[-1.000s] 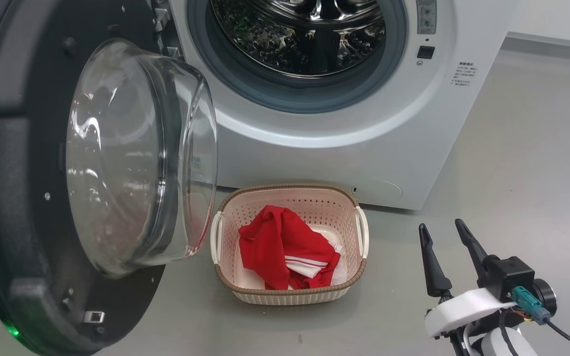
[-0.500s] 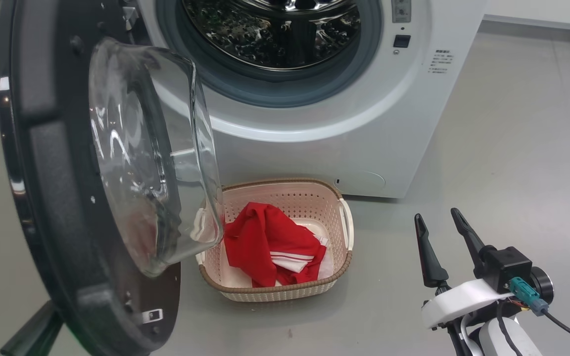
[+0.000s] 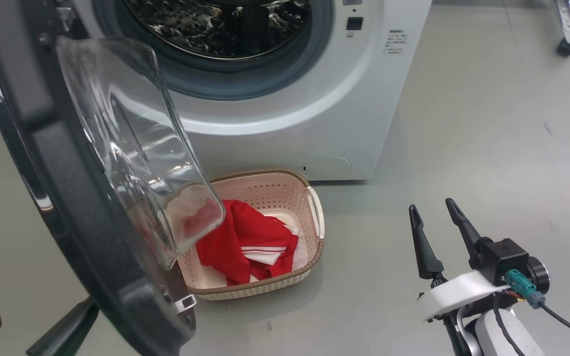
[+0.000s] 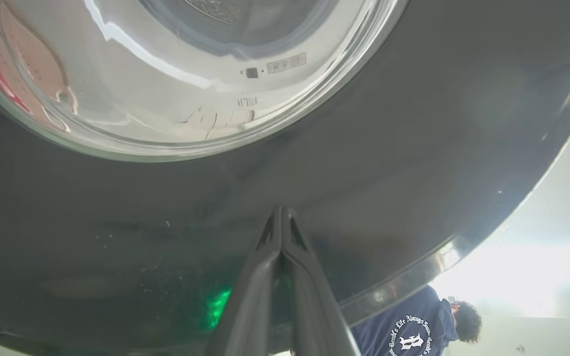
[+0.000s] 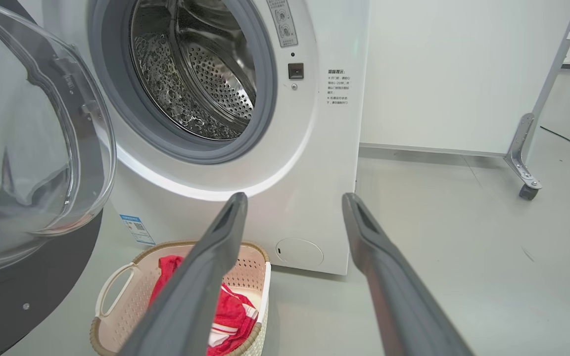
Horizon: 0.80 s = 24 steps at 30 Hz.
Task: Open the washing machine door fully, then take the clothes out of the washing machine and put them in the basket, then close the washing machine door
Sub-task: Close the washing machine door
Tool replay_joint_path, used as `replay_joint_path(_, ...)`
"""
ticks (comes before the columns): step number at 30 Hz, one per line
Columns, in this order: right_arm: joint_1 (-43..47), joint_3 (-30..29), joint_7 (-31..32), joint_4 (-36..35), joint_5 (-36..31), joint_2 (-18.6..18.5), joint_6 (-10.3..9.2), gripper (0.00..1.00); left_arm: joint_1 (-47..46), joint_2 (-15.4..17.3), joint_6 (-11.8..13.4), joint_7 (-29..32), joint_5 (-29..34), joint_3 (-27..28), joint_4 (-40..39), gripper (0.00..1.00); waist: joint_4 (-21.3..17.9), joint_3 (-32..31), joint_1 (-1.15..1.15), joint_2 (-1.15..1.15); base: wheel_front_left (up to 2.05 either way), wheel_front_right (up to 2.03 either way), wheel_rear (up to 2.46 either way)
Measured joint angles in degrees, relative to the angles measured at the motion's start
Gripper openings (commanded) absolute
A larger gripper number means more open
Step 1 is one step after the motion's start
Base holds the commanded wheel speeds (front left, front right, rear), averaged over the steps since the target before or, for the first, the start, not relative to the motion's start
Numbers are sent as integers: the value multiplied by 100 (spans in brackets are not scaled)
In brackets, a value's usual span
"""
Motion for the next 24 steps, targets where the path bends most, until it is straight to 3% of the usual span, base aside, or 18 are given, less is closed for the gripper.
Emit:
replay_joint_path(10, -238, 113, 0, -135, 105, -1, -9, 100, -106, 9, -1, 199, 42, -199, -294, 0, -539, 319, 0, 0, 0, 0, 0)
replay_joint_path(24, -579, 297, 0, -337, 413, -5, -80, 100, -1120, 207, 33, 279, 287, -431, -308, 0, -1316, 934, 0, 0, 0, 0, 0)
